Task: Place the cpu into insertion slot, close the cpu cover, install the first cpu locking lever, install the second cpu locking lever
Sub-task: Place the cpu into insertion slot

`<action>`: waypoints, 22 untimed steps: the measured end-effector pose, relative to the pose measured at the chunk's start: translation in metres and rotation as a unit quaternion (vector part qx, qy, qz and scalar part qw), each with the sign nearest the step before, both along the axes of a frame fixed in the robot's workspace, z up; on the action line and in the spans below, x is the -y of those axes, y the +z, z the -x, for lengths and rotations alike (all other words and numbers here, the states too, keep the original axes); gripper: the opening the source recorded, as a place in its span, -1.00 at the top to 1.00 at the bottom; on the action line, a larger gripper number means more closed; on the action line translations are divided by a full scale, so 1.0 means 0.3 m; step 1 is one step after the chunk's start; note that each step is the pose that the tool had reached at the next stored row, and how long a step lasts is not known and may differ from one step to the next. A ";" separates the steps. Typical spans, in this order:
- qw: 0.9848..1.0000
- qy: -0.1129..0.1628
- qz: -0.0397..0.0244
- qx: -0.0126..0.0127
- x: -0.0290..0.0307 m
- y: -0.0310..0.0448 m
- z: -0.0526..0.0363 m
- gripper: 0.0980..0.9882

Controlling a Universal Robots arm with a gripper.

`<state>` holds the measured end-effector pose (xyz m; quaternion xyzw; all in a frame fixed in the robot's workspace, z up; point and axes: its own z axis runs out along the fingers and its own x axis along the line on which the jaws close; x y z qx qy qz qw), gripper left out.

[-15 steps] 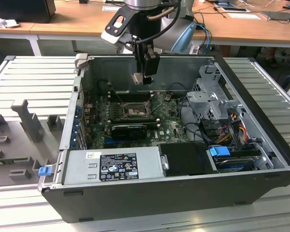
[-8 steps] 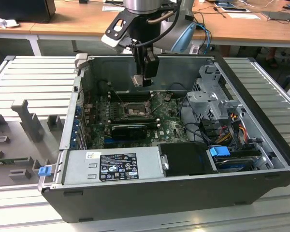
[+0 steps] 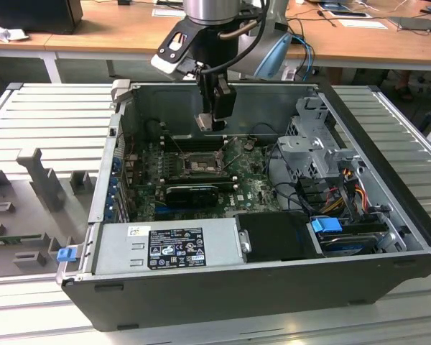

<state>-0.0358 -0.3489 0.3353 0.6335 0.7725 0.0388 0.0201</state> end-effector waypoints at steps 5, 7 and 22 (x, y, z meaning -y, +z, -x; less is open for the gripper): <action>1.000 0.000 0.000 0.000 0.000 -0.006 0.000 0.03; 1.000 0.000 0.000 0.000 0.000 -0.008 0.000 0.03; 1.000 0.000 0.000 0.000 0.000 -0.030 0.000 0.03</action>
